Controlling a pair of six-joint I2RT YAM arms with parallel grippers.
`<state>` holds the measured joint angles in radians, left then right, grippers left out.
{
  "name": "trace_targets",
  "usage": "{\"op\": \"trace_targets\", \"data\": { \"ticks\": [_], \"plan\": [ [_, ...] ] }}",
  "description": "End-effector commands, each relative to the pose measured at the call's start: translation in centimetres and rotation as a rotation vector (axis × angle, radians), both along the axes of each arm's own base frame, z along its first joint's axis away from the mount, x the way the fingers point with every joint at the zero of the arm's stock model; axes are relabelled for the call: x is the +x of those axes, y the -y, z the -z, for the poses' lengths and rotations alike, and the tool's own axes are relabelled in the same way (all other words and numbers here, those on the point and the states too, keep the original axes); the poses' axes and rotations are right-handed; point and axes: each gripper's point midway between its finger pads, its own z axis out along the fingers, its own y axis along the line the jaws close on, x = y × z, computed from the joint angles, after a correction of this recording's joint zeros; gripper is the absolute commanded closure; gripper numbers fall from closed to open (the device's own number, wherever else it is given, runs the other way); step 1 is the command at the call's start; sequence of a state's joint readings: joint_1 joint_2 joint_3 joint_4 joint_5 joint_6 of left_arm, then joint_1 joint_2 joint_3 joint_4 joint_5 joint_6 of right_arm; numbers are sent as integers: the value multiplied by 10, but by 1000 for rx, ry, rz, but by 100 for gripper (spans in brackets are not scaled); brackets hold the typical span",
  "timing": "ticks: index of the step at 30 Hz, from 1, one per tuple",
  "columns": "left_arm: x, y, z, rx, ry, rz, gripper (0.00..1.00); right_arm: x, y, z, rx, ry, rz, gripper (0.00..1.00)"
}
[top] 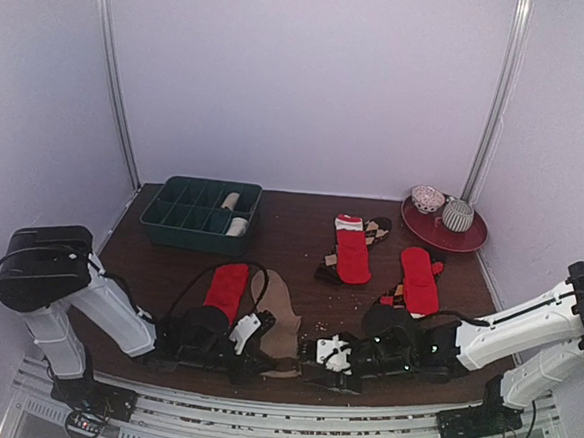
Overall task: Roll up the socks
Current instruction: Roll a pair of socks at the center of the board.
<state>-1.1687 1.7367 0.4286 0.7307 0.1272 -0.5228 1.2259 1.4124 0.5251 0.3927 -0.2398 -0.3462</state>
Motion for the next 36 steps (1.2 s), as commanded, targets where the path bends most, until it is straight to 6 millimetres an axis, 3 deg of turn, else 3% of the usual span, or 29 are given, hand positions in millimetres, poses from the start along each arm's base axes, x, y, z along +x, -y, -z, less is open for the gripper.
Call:
{"op": "trace_targets", "data": {
  "ticks": [1,5,8,14,21,27,30,36],
  "plan": [
    [-20,-44,59,246,-125,-8,100,9,-9,14,-77,170,-33,51],
    [-20,-43,61,249,-129,-3,100,-1,-18,25,-111,185,-85,52],
    [-21,-42,61,250,-129,9,100,2,-23,36,-162,216,-87,53],
    [-23,-42,63,258,-131,18,100,5,-36,37,-161,238,-103,54],
    [-27,-46,65,260,-139,32,100,23,-34,59,-222,251,-37,55],
    [-30,-47,66,262,-137,51,100,37,-20,79,-269,238,23,57],
    [-31,-46,65,256,-130,70,100,41,-15,85,-286,226,52,63],
    [-31,-49,61,254,-95,87,100,39,0,109,-365,91,105,87]
  ]
}}
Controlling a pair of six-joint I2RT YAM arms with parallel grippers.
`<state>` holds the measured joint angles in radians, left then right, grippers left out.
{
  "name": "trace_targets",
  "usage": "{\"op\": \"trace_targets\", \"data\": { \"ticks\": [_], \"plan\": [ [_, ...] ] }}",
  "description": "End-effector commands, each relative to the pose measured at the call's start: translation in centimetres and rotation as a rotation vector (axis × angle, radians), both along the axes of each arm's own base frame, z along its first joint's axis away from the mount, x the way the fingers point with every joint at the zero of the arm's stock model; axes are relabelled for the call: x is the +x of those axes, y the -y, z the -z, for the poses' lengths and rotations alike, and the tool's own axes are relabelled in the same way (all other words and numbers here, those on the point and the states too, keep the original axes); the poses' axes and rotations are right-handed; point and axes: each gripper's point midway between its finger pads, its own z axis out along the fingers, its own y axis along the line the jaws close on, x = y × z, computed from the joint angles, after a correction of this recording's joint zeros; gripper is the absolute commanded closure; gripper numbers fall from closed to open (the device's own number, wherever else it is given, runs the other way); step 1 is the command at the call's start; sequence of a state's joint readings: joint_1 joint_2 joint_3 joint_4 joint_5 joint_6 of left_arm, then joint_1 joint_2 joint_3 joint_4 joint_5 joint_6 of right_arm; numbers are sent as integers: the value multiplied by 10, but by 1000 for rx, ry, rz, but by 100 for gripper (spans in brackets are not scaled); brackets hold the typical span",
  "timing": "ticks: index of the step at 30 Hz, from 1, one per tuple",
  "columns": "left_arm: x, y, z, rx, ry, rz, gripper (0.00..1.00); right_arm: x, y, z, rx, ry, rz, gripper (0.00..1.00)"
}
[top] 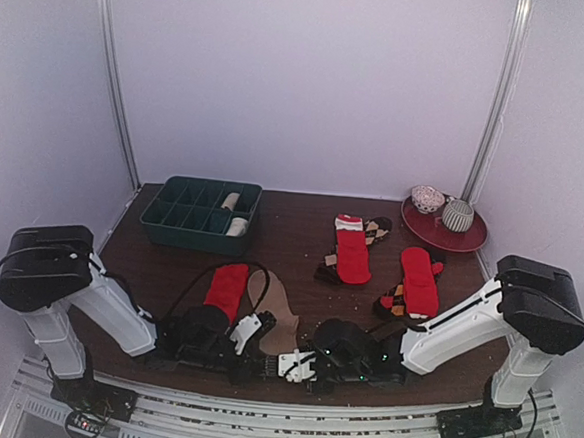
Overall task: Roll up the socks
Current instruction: Roll a pair of socks at the center of the board.
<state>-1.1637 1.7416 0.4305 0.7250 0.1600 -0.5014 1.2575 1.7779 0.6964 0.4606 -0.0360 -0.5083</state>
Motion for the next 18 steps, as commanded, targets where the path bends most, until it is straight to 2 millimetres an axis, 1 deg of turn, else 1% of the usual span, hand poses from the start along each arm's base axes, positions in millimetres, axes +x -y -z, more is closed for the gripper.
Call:
{"op": "trace_targets", "data": {
  "ticks": [1,2,5,6,8,11,12,13,15,16,18],
  "plan": [
    [-25,-48,56,245,-75,50,100,0,36,47,-162,-143,106,89],
    [-23,-48,53,244,-61,45,100,-5,36,48,-161,-193,109,90],
    [-11,-48,36,229,16,16,58,-19,38,49,-162,-381,132,92],
    [-7,-47,28,217,48,6,48,-24,38,48,-162,-449,139,93],
    [3,-49,8,185,116,-28,34,-33,39,46,-168,-605,170,93],
    [6,-50,-25,88,205,-37,25,-43,42,45,-211,-787,215,93],
    [6,-50,-40,37,236,-35,21,-45,43,45,-228,-841,230,93],
    [4,-51,-49,-2,264,-26,20,-46,47,47,-247,-896,264,93],
    [-2,-50,-69,-101,324,9,19,-47,49,46,-248,-1013,295,93],
    [-7,-55,-70,-132,348,28,19,-47,50,46,-242,-1066,311,93],
    [-12,-54,-79,-185,406,68,17,-46,51,48,-227,-1165,342,93]
  ]
}}
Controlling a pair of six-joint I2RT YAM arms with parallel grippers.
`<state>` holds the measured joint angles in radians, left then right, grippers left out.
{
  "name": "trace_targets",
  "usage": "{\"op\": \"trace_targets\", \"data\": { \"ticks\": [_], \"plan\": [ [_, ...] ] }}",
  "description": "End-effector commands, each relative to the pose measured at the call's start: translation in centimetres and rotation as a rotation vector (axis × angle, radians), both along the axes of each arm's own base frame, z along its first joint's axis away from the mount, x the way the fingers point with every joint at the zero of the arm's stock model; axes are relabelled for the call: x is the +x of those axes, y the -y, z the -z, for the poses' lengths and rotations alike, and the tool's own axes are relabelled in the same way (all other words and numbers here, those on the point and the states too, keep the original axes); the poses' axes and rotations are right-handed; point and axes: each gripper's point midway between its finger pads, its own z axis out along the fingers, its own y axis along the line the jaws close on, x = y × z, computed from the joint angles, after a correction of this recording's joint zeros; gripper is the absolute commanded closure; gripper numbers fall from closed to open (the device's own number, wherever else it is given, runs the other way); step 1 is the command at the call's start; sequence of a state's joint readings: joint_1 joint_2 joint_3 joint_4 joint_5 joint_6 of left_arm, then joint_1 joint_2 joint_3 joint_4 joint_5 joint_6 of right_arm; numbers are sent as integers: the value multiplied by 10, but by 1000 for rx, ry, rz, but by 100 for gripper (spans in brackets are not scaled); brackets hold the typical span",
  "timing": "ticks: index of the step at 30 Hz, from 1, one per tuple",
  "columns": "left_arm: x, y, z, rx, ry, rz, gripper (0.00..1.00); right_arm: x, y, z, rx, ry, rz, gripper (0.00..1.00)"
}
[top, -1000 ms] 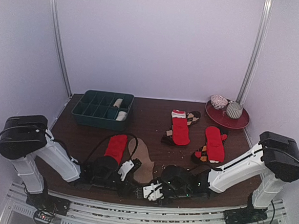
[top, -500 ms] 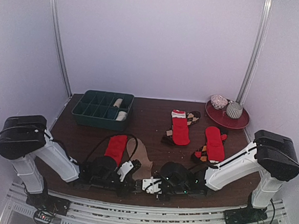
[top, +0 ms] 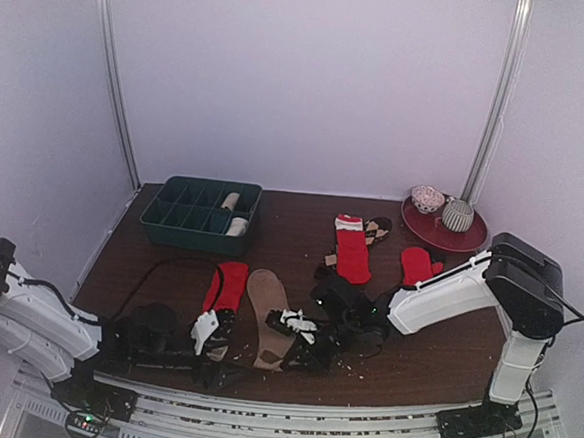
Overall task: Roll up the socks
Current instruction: Roll a pair of socks at the center of the board.
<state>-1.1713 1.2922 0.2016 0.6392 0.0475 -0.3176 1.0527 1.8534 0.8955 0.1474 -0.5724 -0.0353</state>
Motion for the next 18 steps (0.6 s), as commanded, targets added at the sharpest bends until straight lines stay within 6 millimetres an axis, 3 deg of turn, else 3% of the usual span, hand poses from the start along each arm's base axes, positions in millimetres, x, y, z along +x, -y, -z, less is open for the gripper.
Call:
{"op": "trace_targets", "data": {
  "ticks": [1,11,18],
  "plan": [
    [-7,5,-32,-140,198,100,16,-45,54,50,-236,-471,75,93],
    [-12,51,-32,-196,329,268,14,-40,62,55,-257,-661,149,92],
    [-25,73,-4,-182,244,386,21,-34,69,59,-284,-673,173,92]
  ]
}}
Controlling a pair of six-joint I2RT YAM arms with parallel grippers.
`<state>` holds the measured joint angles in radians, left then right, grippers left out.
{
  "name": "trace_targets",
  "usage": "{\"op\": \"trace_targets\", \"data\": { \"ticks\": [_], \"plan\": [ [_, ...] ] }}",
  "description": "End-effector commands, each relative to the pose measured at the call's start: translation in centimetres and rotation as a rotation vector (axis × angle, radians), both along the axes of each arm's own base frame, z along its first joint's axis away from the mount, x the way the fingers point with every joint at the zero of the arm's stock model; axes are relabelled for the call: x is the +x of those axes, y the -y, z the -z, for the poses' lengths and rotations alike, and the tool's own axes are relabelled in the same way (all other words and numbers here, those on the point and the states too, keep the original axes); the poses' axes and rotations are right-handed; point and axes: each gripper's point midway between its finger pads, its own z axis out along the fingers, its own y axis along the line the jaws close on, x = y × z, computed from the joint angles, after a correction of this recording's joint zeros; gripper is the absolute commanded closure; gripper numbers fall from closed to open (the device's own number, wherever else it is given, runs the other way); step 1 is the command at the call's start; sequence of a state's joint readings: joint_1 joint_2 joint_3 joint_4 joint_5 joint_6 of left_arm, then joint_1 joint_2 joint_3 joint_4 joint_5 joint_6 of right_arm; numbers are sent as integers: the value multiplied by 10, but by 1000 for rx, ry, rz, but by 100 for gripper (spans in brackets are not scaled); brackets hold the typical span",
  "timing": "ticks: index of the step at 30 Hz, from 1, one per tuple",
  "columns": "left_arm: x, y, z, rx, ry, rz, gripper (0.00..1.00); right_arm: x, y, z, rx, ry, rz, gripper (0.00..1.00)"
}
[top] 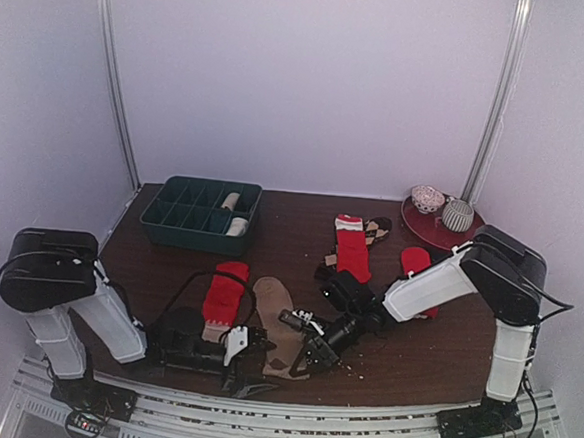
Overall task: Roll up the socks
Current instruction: Roll a pair of socks at the center of the board.
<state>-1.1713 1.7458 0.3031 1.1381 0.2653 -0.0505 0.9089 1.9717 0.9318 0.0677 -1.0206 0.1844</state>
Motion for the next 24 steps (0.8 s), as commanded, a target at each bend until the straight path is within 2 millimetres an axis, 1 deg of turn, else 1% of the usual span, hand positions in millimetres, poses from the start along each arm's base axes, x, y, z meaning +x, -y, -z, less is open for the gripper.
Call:
{"op": "trace_targets", "data": {
  "ticks": [1,3,4,8,17,18,19,21,22,24],
  "plan": [
    [-12,12,-4,-57,2,98,23,-21,49,58,-308,-127,53,92],
    [-13,12,4,-39,-18,102,33,-20,48,58,-306,-128,56,92],
    [-14,11,8,-30,-28,102,34,-20,48,59,-308,-129,59,92],
    [-14,10,20,-6,-62,89,36,-19,47,60,-308,-131,60,92],
    [-4,15,36,25,-105,37,54,-19,46,59,-301,-132,64,92],
    [-4,14,36,27,-107,32,58,-19,46,59,-299,-131,64,92],
    [-4,15,36,27,-111,31,66,-19,46,59,-297,-131,64,92],
    [-1,15,39,40,-126,13,91,-19,46,59,-292,-133,65,92],
    [0,15,42,53,-136,6,100,-19,45,58,-288,-133,66,91],
    [0,13,47,75,-158,-8,100,-19,43,54,-267,-131,64,91]
  ]
}}
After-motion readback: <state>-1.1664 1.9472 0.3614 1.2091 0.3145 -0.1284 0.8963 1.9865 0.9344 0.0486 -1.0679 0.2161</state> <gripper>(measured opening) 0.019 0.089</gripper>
